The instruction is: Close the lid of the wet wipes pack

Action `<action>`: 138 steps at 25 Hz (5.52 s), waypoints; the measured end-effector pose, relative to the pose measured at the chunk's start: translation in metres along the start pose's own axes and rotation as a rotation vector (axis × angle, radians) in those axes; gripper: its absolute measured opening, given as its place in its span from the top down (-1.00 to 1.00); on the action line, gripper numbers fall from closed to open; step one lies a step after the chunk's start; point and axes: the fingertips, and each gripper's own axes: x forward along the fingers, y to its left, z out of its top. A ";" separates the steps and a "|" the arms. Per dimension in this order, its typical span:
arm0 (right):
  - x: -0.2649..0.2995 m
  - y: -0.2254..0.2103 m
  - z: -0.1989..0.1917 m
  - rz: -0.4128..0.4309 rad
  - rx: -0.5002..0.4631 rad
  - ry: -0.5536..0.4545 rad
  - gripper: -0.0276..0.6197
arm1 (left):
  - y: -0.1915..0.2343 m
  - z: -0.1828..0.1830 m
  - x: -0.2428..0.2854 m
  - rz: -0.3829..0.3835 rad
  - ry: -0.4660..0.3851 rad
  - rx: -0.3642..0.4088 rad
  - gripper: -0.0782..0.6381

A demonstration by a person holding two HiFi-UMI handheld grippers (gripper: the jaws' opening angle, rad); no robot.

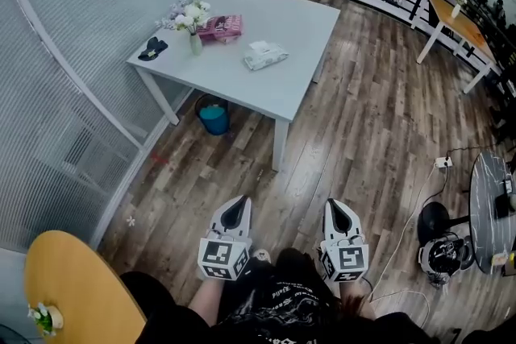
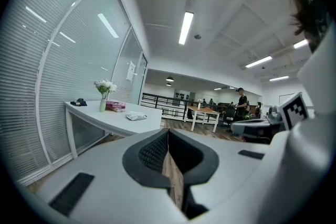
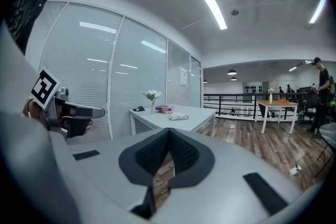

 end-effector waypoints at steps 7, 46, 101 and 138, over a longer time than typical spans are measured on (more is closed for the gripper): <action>0.008 -0.002 0.004 0.012 0.036 -0.022 0.92 | 0.009 0.008 0.008 -0.009 -0.005 0.013 0.76; 0.232 -0.173 0.035 0.293 -0.033 -0.013 0.92 | -0.017 0.042 0.257 0.167 0.013 -0.010 0.76; 0.509 -0.122 0.073 0.314 -0.015 0.158 0.92 | 0.209 0.101 0.479 0.052 0.044 -0.045 0.76; 0.744 -0.115 0.114 0.901 0.083 0.499 0.58 | 0.259 0.118 0.555 0.384 0.100 -0.077 0.76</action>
